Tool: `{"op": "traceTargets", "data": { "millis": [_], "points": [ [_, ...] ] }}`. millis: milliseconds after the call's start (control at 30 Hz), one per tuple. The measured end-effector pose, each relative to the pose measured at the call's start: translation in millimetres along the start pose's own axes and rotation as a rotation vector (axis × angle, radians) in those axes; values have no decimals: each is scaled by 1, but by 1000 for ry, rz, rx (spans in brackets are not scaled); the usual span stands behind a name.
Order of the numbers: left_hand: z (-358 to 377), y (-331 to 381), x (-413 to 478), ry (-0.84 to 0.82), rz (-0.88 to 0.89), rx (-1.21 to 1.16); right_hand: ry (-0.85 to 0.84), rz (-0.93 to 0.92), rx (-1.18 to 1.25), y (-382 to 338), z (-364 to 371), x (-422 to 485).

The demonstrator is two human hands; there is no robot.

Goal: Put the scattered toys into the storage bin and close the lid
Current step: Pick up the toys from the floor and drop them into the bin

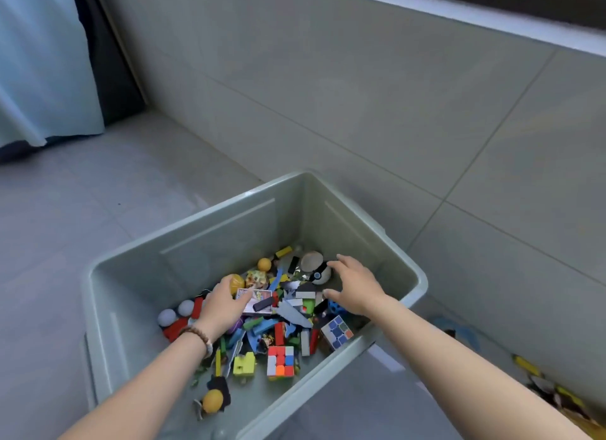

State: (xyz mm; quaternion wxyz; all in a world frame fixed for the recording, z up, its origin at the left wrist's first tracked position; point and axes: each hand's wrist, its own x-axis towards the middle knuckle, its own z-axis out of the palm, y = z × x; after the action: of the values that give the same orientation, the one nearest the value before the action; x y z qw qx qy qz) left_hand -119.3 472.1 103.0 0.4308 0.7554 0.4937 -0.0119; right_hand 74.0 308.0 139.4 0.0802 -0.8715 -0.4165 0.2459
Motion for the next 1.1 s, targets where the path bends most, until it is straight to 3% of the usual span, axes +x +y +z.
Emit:
{"op": "traceTargets", "data": {
  "millis": [167,333,500,667,833,967,1100],
  "points": [
    [18,105,-12,-5,330,115,259,-5,99,62,-74,-41],
    [79,201,-43,-15,646,168,315,227,151,164,-111,-104],
    [171,248,-64,-75,824,260,283,436,229,264,-74,-151],
    [260,241,-58,-79,916,503,203,539,396,325,-9,-165],
    [336,209,-38,-321,761,645,203,614,673,355,59,-142],
    [384,172,-19,-506,444,489,200,745,1014,362,107,-112],
    [419,147,-2,-595,295,404,150,833,1231,363,140,-89]
  ]
}}
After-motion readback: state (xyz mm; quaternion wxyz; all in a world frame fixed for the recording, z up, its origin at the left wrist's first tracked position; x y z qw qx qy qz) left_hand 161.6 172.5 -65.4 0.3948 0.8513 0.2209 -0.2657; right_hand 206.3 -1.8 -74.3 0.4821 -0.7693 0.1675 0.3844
